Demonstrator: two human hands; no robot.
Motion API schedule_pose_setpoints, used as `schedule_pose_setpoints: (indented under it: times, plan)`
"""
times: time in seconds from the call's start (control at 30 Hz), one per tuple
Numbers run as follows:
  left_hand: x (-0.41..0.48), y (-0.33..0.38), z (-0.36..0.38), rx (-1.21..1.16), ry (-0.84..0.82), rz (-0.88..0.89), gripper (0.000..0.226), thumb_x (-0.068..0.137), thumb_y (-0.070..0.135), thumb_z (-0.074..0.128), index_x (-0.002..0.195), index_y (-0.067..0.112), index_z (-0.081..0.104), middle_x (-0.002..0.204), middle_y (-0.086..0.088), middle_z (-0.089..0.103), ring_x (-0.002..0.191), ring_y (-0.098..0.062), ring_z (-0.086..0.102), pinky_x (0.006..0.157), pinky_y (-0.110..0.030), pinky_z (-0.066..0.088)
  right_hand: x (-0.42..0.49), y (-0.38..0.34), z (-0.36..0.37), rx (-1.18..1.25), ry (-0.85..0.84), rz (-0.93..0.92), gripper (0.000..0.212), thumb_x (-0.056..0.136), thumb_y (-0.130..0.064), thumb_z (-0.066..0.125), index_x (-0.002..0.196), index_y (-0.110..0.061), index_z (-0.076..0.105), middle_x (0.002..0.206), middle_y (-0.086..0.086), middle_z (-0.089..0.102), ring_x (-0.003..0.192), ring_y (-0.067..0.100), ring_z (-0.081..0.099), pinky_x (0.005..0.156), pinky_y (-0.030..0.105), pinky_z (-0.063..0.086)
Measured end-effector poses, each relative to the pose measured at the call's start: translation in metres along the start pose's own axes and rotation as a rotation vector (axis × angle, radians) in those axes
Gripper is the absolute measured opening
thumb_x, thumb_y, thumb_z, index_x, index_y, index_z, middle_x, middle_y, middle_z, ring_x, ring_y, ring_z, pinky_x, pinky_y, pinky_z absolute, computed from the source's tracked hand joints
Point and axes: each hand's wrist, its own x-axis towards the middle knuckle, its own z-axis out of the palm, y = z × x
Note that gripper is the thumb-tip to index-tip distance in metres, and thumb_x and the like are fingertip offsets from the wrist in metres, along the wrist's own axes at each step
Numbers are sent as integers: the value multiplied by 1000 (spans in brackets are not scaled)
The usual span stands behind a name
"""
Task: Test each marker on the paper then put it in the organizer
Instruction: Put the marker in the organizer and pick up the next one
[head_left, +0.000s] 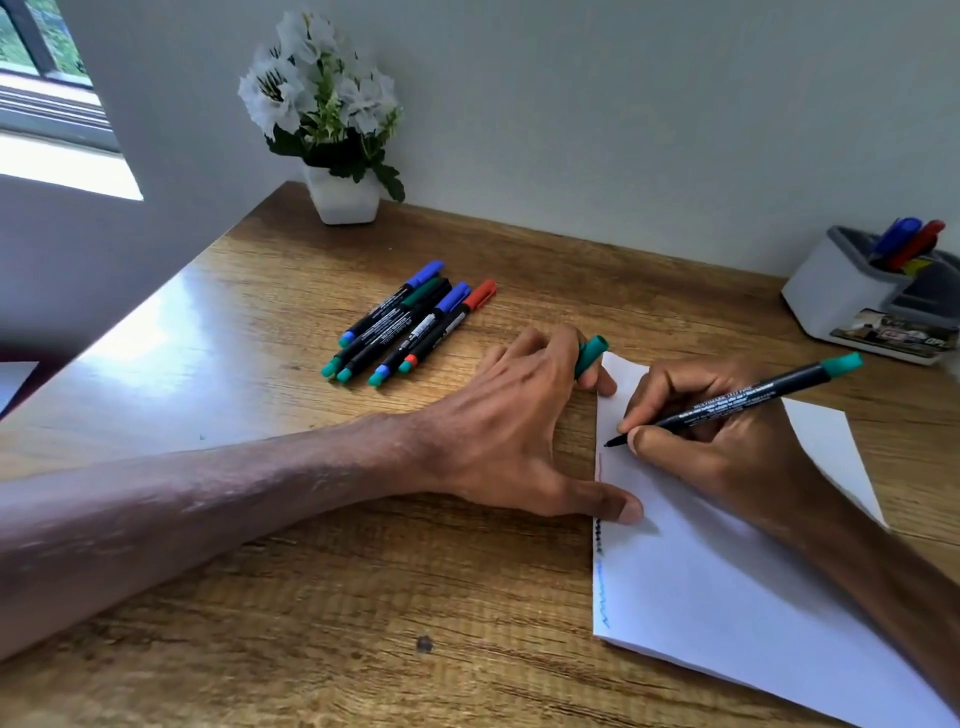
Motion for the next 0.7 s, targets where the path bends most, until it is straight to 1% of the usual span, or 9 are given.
schedule_pose_setpoints:
  times: [0.07,0.17,0.23,0.3,0.33,0.43,0.53,0.7]
  plan:
    - [0,0,0,-3,-2,-1,90,66,76,79,128,23,42,101,38,25,108,1,30,100,-26,37,0,0,1,-14,-9,-2,10,69,-25,71,68,-16,75,69,4,72,61,23,65,52,36,52]
    - [-1,0,0,-2,-2,0,90,65,76,79,128,23,41,102,35,28,110,0,32,101,-27,38,0,-1,1,-27,-28,10,8,68,-26,72,67,-19,75,70,1,72,61,20,66,53,27,53]
    - [-1,0,0,-2,-1,-2,89,66,76,79,126,23,41,103,34,28,110,-1,32,102,-28,39,0,-1,1,-38,-33,16,3,69,-19,75,68,-17,76,69,2,72,60,19,65,52,25,51]
    - [-1,0,0,-2,-4,-5,89,66,75,79,126,23,40,103,36,28,106,-1,31,100,-28,38,0,-1,1,-53,-26,19,5,70,-8,75,69,-12,75,68,4,71,58,15,63,51,21,49]
    - [-1,1,0,-2,-5,-5,89,66,75,79,127,23,40,103,37,28,105,-1,31,100,-28,38,0,0,1,-57,-25,20,6,71,-6,74,69,-11,75,68,5,71,57,15,62,51,21,48]
    - [-1,2,0,0,-4,-4,90,66,76,79,128,23,41,104,36,29,108,-2,33,101,-31,40,0,0,2,-52,-15,31,5,71,-6,74,69,-11,75,68,9,71,57,20,62,51,26,48]
    - [-1,1,0,1,-12,-9,90,66,76,78,128,23,40,110,26,35,111,-3,34,104,-33,40,0,-1,3,-45,-3,40,4,71,-6,73,69,-10,74,69,9,71,56,18,62,51,21,48]
    - [-2,2,0,5,-9,-9,89,66,76,78,126,23,40,108,28,33,111,-2,33,103,-32,39,-1,-2,2,-46,8,51,4,72,-7,73,69,-10,74,70,6,72,57,11,62,52,16,48]
